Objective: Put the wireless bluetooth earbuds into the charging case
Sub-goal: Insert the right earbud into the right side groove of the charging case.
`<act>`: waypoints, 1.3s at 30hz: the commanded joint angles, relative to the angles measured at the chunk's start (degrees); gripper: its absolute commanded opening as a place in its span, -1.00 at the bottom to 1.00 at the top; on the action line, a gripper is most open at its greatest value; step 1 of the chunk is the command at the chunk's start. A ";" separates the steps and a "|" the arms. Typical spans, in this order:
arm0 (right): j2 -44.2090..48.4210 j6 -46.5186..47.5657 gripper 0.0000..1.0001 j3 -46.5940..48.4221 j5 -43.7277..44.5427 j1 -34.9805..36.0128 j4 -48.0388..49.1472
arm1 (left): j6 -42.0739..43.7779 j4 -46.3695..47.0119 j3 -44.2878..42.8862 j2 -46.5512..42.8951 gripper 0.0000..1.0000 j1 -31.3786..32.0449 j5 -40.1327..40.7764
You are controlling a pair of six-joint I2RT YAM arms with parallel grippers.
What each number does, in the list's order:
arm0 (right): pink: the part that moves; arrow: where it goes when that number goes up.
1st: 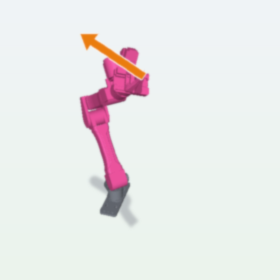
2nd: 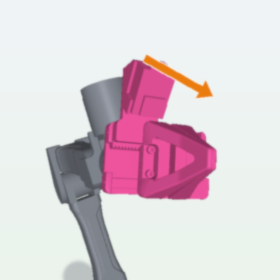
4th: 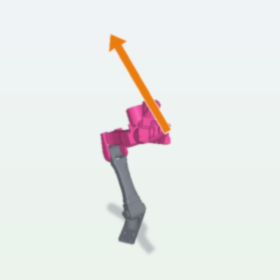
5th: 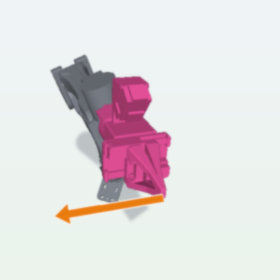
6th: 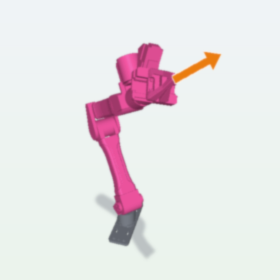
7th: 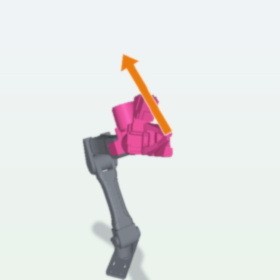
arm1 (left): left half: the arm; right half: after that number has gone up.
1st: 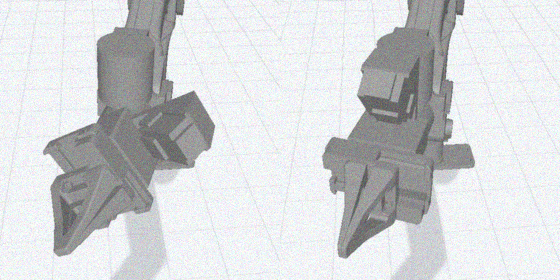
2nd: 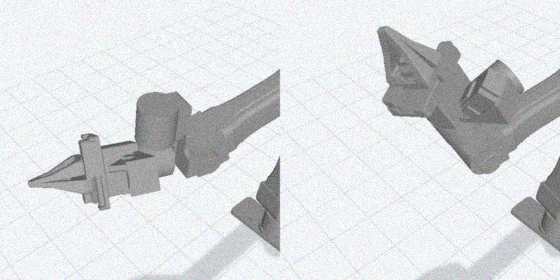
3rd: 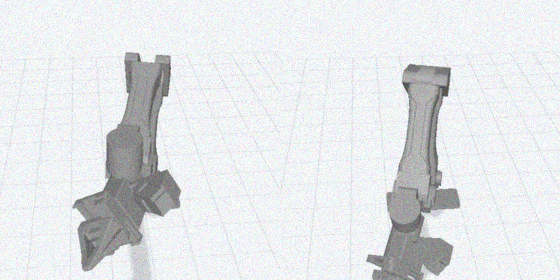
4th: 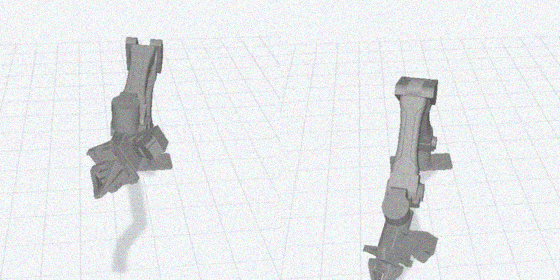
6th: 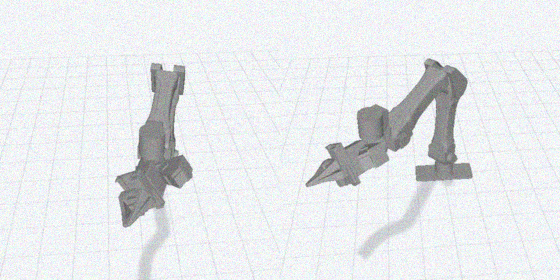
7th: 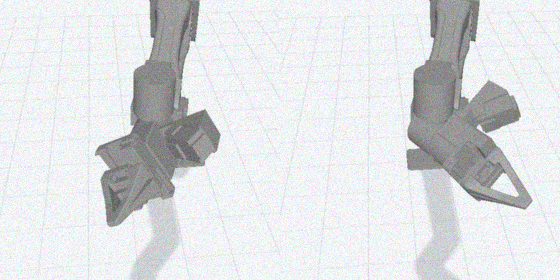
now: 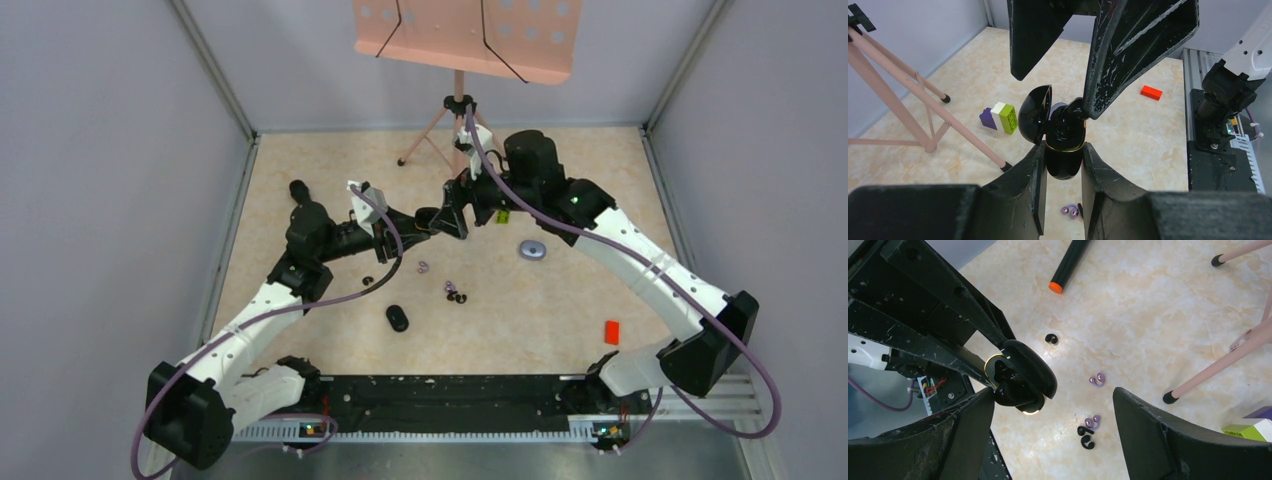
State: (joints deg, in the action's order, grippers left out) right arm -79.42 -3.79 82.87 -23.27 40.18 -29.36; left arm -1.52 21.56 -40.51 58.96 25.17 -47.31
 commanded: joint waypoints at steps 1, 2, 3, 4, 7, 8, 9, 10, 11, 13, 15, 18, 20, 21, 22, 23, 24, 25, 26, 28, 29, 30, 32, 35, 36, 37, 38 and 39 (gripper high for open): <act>-0.56 -0.93 0.70 -0.12 -0.86 -1.55 0.71 | 0.45 1.50 -2.53 -1.73 -1.00 0.13 -1.27; -0.56 -1.06 0.70 -0.16 -1.01 -1.66 0.73 | 0.45 1.52 -2.53 -1.74 -1.00 0.07 -1.26; -0.64 -1.14 0.70 -0.03 -1.21 -1.71 0.76 | 0.46 1.61 -2.45 -1.76 -1.00 0.13 -1.29; -0.69 -1.28 0.70 -0.09 -1.44 -1.77 0.72 | 0.41 1.56 -2.39 -1.82 -1.00 0.14 -1.29; -0.91 -1.48 0.70 -0.33 -1.94 -1.90 0.62 | 0.38 1.81 -2.21 -1.98 -1.00 0.12 -1.31; -0.91 -1.53 0.70 -0.36 -2.18 -1.85 0.50 | 0.38 1.78 -2.20 -2.10 -1.00 0.13 -1.30; -0.98 -1.59 0.70 -0.49 -2.22 -1.86 0.41 | 0.44 1.80 -2.08 -2.17 -1.00 0.14 -1.22; -0.90 -1.76 0.69 -0.50 -2.22 -1.86 0.30 | 0.46 1.87 -2.01 -2.17 -1.00 0.12 -1.14; -0.92 -1.81 0.69 -0.55 -2.22 -1.97 0.31 | 0.46 1.87 -1.90 -2.25 -1.00 0.12 -1.08; -0.91 -2.23 0.70 -0.67 -2.07 -2.29 0.30 | 0.55 1.85 -1.79 -2.31 -1.00 0.08 -1.04; -1.06 -2.59 0.69 -0.61 -2.12 -2.74 0.27 | 0.54 1.88 -1.70 -2.36 -1.00 0.09 -0.99; -1.05 -2.99 0.69 -0.31 -2.67 -3.45 0.29 | 0.64 1.82 -1.68 -2.36 -1.00 0.14 -0.96; -1.07 -3.01 0.69 -0.20 -2.96 -3.74 0.19 | 0.64 1.90 -1.70 -2.32 -1.00 0.14 -0.94; -1.02 -3.01 0.69 -0.20 -3.01 -3.86 0.19 | 0.71 1.86 -1.72 -2.35 -1.00 0.14 -1.02; -1.15 -2.99 0.69 -0.12 -3.13 -3.95 0.19 | 0.73 1.82 -1.68 -2.33 -1.00 0.07 -1.03; -1.16 -3.01 0.69 -0.15 -3.25 -3.97 0.23 | 0.73 1.84 -1.68 -2.32 -1.00 0.08 -0.99; -1.22 -2.96 0.69 -0.13 -3.32 -3.97 0.26 | 0.73 1.82 -1.68 -2.41 -1.00 0.07 -0.95; -1.15 -2.95 0.69 -0.24 -3.44 -3.97 0.21 | 0.65 1.94 -1.70 -2.36 -1.00 0.09 -0.94; -1.10 -2.92 0.69 -0.32 -3.52 -3.97 0.21 | 0.56 1.99 -1.70 -2.31 -1.00 0.14 -0.88; -1.11 -2.89 0.69 -0.58 -3.55 -3.98 0.19 | 0.55 2.16 -1.68 -2.34 -1.00 0.13 -0.79; -1.09 -2.89 0.69 -0.60 -3.54 -4.02 0.19 | 0.55 2.31 -1.68 -2.28 -1.00 0.13 -0.68; -1.12 -2.89 0.69 -0.54 -3.62 -4.02 0.21 | 0.55 2.27 -1.69 -2.29 -1.00 0.12 -0.68; -1.21 -2.72 0.69 0.07 -4.25 -3.97 0.31 | 0.60 2.12 -1.73 -2.25 -1.00 0.14 -0.70; -0.58 -1.14 0.74 2.12 -5.46 -3.96 0.28 | 0.81 1.49 -1.68 -2.19 -1.00 0.12 -0.10; 0.14 -0.17 0.76 2.86 -5.43 -3.97 -0.10 | 0.75 1.15 -1.68 -2.22 -1.00 0.13 0.57; 0.84 1.21 0.78 3.35 -5.16 -4.06 -0.74 | 0.77 0.62 -1.72 -2.23 -1.00 0.04 1.39; 1.71 2.50 0.79 3.77 -4.70 -4.06 -1.44 | 0.81 -0.11 -1.76 -2.43 -1.00 0.00 2.44; 2.70 3.32 0.80 3.59 -4.28 -4.06 -2.09 | 0.89 -1.29 -1.89 -2.84 -1.00 -0.01 3.81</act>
State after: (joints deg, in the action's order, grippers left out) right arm -80.29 -4.82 82.70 -27.55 36.67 -30.26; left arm -1.32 20.23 -40.51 58.22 25.17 -46.61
